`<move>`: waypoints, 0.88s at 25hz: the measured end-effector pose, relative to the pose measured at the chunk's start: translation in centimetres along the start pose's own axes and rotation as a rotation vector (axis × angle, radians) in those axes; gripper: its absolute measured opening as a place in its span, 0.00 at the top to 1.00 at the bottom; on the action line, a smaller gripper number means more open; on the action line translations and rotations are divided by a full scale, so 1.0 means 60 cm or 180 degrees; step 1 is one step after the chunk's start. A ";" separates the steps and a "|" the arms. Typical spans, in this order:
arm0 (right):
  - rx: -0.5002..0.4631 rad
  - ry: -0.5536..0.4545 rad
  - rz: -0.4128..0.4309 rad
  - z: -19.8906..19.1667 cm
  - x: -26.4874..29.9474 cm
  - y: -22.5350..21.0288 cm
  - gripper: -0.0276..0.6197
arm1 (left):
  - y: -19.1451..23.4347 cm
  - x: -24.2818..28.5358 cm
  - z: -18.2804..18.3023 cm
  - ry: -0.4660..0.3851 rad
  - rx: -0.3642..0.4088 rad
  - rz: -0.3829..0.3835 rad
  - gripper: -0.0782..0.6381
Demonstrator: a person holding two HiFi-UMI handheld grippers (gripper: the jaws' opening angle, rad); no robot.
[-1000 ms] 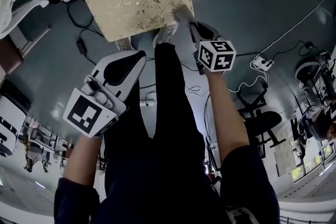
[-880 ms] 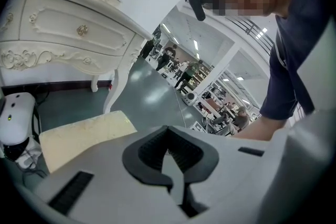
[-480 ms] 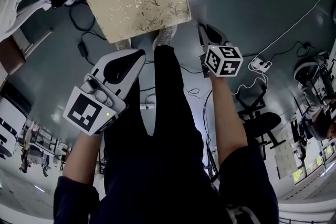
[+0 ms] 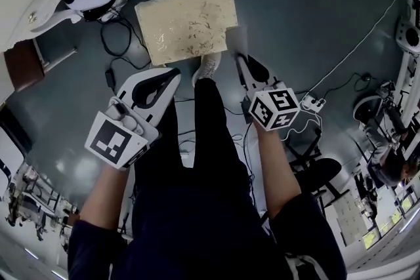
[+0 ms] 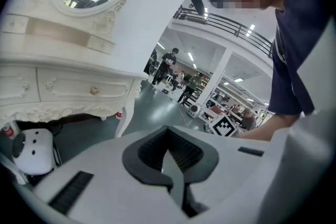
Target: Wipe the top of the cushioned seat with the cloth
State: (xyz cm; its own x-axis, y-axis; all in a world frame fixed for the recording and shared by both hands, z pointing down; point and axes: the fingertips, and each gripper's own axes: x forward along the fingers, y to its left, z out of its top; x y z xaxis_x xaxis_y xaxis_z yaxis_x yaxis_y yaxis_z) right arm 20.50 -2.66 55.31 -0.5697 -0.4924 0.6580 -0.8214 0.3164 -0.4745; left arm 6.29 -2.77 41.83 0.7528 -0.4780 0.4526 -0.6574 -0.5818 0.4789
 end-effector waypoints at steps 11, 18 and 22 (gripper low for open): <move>-0.0525 -0.0729 0.0388 0.234 -0.132 0.218 0.89 | -0.046 -0.164 0.202 -0.0670 0.0552 0.0076 0.88; -0.0909 -0.1204 0.0495 0.360 -0.270 0.337 0.89 | -0.117 -0.274 0.324 -0.1006 0.0903 0.0104 0.88; -0.1037 -0.1407 0.0572 0.403 -0.323 0.393 0.89 | -0.149 -0.326 0.362 -0.1143 0.1017 0.0146 0.88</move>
State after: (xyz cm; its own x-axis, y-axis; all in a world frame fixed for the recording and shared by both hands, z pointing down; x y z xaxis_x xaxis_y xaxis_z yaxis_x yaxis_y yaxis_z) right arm 12.80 -5.27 17.24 -0.6937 -0.6778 0.2436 -0.7182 0.6252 -0.3056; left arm -1.81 -2.54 12.36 0.7246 -0.6721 0.1524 -0.6889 -0.7011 0.1839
